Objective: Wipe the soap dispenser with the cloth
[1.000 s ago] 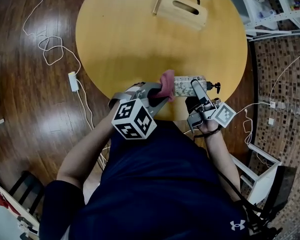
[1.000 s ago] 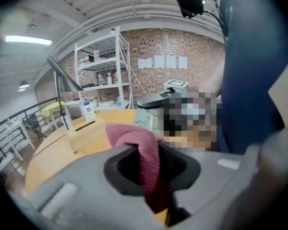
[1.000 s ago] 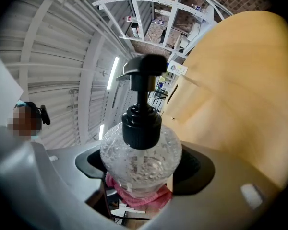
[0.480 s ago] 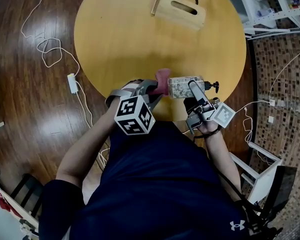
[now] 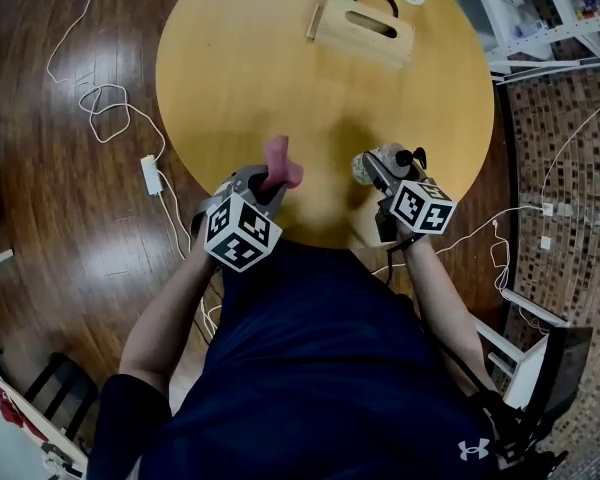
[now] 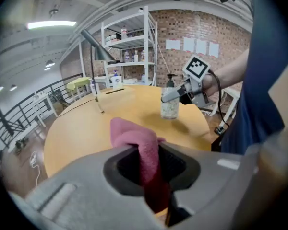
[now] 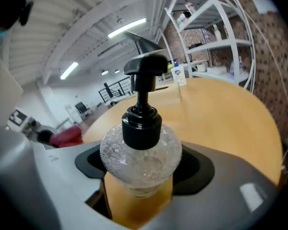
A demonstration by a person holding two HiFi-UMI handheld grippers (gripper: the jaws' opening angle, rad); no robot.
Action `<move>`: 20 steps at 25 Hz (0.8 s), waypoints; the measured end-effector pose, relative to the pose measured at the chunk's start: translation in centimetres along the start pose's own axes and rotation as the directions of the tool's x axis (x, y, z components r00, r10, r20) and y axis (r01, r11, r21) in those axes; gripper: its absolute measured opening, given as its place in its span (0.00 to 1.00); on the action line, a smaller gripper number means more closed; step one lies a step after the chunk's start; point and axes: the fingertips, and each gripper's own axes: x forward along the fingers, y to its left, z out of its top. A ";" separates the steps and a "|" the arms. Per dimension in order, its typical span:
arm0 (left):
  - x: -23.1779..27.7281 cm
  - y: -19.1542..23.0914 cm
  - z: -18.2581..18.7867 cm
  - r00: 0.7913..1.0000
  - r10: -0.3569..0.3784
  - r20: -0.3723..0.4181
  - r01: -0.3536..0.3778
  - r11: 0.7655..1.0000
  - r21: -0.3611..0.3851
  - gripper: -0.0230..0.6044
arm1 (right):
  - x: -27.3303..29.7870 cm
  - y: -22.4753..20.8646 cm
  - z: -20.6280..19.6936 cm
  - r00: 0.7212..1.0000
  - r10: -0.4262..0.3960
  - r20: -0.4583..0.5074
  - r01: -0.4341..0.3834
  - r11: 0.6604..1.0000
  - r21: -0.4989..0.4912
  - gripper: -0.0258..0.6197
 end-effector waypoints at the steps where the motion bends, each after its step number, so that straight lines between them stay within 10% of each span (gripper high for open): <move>1: -0.3 0.2 -0.4 1.000 0.006 0.003 -0.006 1.000 -0.023 0.15 | 0.5 -1.0 -0.2 0.998 -0.067 -0.006 0.066 0.996 -0.062 0.61; 6: -0.1 1.1 -1.6 0.999 0.031 0.044 -0.023 0.984 -0.174 0.15 | 1.2 -3.5 -2.1 0.966 -0.255 0.039 0.256 0.932 -0.255 0.62; 12: 3.2 3.8 -1.0 0.999 -0.003 0.045 0.021 0.915 -0.404 0.15 | 1.5 -4.7 -3.4 0.972 -0.233 -0.012 0.224 0.945 -0.240 0.63; 20: 3.4 3.8 5.0 0.919 -0.153 0.364 0.359 0.706 -0.610 0.15 | -4.6 -3.0 -9.6 0.964 -0.261 -0.048 0.264 0.962 0.073 0.63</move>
